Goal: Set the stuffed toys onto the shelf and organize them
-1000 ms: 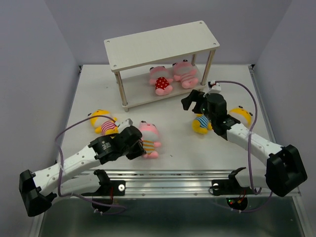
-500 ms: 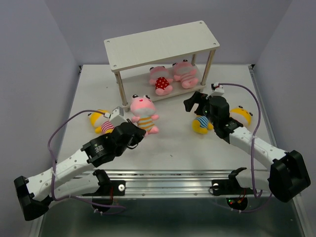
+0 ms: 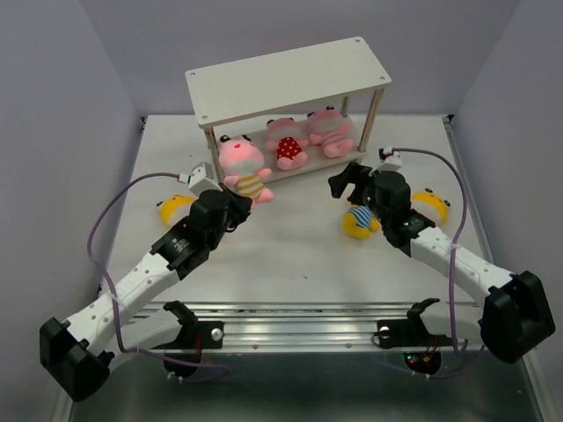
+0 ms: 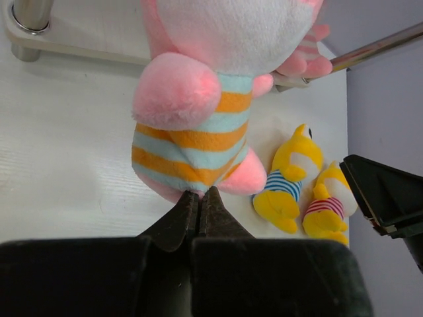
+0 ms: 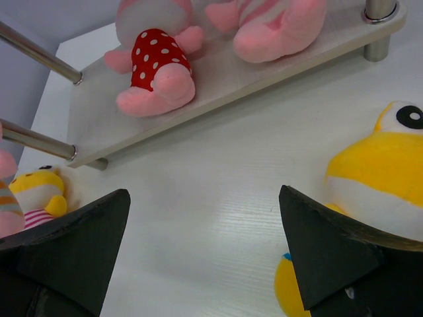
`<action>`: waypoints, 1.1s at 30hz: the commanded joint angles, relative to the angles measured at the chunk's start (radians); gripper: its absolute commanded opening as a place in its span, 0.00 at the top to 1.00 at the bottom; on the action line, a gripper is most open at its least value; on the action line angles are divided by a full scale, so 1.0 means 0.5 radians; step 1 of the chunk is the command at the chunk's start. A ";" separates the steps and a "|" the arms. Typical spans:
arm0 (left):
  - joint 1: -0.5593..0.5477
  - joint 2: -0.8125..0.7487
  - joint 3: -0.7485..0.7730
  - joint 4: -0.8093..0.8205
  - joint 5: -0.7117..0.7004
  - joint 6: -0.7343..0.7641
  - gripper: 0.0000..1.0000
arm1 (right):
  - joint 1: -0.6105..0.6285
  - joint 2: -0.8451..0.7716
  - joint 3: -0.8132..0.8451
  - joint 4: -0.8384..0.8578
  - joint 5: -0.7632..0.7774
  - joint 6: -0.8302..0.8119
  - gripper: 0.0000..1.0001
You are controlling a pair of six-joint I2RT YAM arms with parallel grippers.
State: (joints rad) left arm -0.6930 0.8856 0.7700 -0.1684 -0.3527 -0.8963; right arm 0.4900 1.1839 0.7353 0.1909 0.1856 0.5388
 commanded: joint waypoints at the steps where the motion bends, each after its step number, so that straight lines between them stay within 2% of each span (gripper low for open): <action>1: 0.036 0.103 0.046 0.272 0.110 0.212 1.00 | -0.017 -0.052 -0.026 0.060 0.055 -0.007 0.00; 11: 0.149 0.373 0.123 0.481 0.205 0.335 1.00 | -0.017 -0.030 -0.022 0.057 0.068 -0.016 0.00; 20: 0.315 0.530 0.095 0.742 0.245 0.335 1.00 | -0.017 -0.030 -0.019 0.051 0.104 -0.035 0.00; 25: 0.386 0.671 0.178 0.821 0.279 0.354 1.00 | -0.017 -0.009 -0.016 0.054 0.110 -0.038 0.00; 33: 0.459 0.861 0.288 0.895 0.202 0.338 1.00 | -0.017 0.010 -0.004 0.054 0.141 -0.068 0.00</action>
State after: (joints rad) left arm -0.4831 1.3048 0.8589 0.1867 -0.2352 -0.7410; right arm 0.4900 1.1873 0.7353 0.1898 0.2230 0.5282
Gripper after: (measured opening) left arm 0.037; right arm 0.998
